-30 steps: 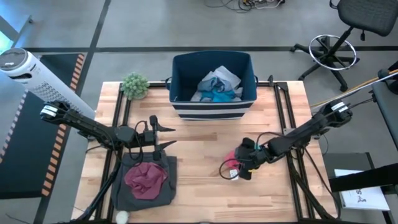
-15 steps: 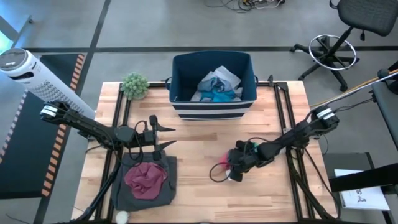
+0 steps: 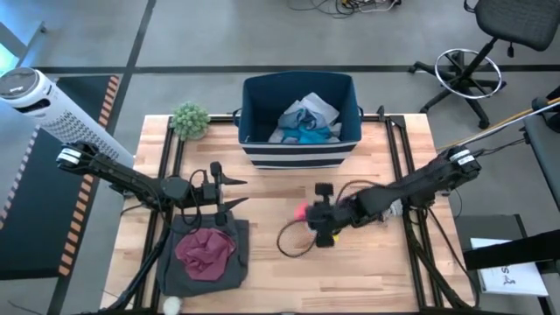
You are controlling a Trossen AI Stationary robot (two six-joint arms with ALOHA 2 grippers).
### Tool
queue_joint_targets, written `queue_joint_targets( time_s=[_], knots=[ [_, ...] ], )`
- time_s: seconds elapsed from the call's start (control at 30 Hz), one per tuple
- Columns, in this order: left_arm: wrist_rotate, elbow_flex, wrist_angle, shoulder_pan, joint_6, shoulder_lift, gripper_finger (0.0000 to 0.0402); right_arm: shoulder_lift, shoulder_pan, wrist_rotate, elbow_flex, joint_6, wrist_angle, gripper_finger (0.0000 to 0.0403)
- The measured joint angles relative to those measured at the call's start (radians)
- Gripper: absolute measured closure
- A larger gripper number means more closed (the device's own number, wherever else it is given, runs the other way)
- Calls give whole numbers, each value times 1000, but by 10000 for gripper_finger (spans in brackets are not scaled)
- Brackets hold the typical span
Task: Sort clothes
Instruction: Put the pink socks into the laundry bin, then put the black socks into the laundry bin
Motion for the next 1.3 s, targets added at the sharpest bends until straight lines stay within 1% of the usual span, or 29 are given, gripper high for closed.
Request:
queue_joint_targets(
  time_s=[0.1, 0.27, 0.37, 0.5, 0.57, 0.63, 0.73, 0.8, 0.87, 1.0, 1.2, 1.3],
  knots=[
    [0, 0, -1, 1, 0, 0, 194, -1, -40, 87, 131, -116, -54, 367],
    [0, 0, -1, 1, 0, 0, 194, -6, -144, 219, 319, -311, -77, 382],
    [0, 0, -1, 1, 0, 0, 194, -6, -239, 231, 406, -373, -77, 387],
    [0, 0, -1, 1, 0, 0, 194, -6, -391, 230, 487, -375, -77, 384],
    [0, 0, -1, 1, 0, 0, 194, -6, -466, 210, 510, -350, -80, 380],
    [0, 0, -1, 1, 0, 0, 194, -6, -538, 155, 524, -302, -99, 376],
    [0, 0, -2, 1, 0, 0, 194, -6, -635, 7, 532, -206, -154, 369],
    [0, 0, -1, 1, 0, 0, 194, -2, -679, -90, 526, -162, -177, 362],
    [0, 0, -2, 1, 0, 0, 194, 3, -709, -143, 518, -140, -205, 348],
    [0, 0, -1, 1, 0, 0, 194, 21, -717, -144, 511, -135, -219, 303],
    [0, 0, -1, 1, 4, 0, 194, 34, -716, -144, 511, -130, -212, 212],
    [0, 0, -2, 1, 4, 0, 194, 35, -714, -145, 511, -161, -218, 173]
  ],
)
